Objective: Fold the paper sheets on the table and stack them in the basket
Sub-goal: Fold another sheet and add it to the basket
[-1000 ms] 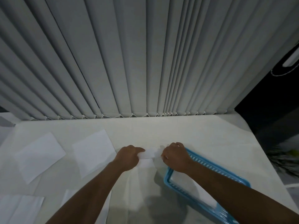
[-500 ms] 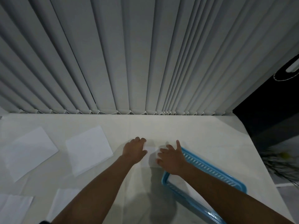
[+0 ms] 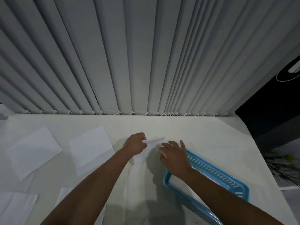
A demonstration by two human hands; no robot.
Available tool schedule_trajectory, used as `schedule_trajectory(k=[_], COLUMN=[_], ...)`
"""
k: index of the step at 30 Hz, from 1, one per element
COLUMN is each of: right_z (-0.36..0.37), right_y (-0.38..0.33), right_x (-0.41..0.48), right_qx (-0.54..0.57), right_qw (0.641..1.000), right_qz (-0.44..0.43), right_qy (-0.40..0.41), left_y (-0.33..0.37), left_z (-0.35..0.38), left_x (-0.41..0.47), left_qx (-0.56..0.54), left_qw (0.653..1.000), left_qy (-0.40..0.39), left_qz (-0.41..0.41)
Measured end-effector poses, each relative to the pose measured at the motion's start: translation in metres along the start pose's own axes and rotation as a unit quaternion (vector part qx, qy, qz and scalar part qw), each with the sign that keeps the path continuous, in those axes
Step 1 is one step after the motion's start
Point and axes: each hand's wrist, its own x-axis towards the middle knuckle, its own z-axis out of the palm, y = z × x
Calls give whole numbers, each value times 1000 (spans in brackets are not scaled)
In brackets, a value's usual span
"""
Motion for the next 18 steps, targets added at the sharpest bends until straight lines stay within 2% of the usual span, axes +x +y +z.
schedule_trajectory(k=[2,3,5,7,9,12,14,16,18], right_z=[-3,-4,-11,-18,-21,-31,-38,-42,-43], right_y=[-7,-11,-22,-33,-41,-48,-45,-39,-33], right_x=[-8,-13,-24,-32,-38,-53,-63,-72,-81], right_qx=[83,124,259,412,517,644,691,704,702], right_qw=[990,980,952,891,817,704,649,632,633], right_qz=[23,44,110,185,254,297,308,310,309], right_qy=[115,148,120,39,-1,29,75,101,108], left_y=[10,17,30,42,50,60,69,77,81], left_z=[-11,-16,-22,-20,-11,2,9,16,23], left_x=[-11,-17,-31,-45,-58,-76,-86,-96,-104], left_qx=[-105,-168,-286,-387,-489,-608,-653,-671,-677], left_qw=[993,983,954,918,869,792,756,741,735], left_qy=[57,75,89,87,69,42,21,1,-12], left_qz=[0,-7,-22,-25,-33,-44,-37,-34,-35])
